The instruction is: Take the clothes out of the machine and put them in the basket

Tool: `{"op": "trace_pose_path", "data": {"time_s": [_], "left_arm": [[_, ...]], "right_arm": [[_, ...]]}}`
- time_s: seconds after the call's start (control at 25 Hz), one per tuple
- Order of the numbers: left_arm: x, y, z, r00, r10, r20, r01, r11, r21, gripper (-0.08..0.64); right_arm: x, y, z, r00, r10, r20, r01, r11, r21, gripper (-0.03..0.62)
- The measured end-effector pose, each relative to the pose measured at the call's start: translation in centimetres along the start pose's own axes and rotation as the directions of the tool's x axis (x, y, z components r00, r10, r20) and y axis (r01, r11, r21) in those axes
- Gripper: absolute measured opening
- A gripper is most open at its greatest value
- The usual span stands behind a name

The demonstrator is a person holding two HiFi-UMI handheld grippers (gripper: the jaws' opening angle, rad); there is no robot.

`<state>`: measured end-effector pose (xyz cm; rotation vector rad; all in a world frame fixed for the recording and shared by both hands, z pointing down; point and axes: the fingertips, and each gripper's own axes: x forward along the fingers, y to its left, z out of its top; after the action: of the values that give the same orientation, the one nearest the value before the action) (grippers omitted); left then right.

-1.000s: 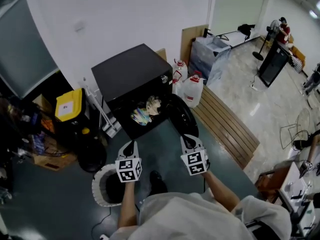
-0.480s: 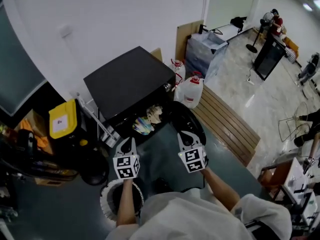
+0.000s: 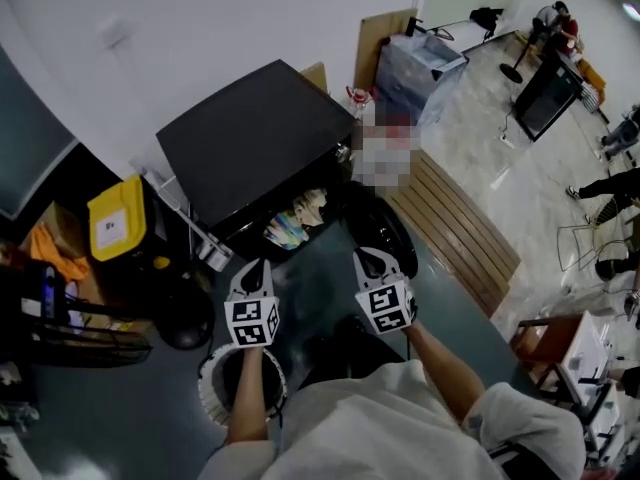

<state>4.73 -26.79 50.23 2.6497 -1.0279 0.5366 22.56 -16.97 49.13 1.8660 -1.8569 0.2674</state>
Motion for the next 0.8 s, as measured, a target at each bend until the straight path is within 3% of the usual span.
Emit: {"op": "trace_pose_path", "data": {"time_s": [0.48,0.8], "left_arm": [[4.9,-2.8,-2.9,0.993,0.089,-0.074,-0.093,0.994,-0.05,0.017],[8.3,-3.4,-5.3,0.983,0.156,-0.099,-0.163,0.984,-0.069,0.017]], "right_arm": [[5.4,-3.6,-2.6,0.99,0.138,-0.02,-0.138,0.99,-0.011,0.022],[9.1,-4.5,-7.1,0.974,0.223,-0.046,-0.224,0.974,-0.017,0.022]]}}
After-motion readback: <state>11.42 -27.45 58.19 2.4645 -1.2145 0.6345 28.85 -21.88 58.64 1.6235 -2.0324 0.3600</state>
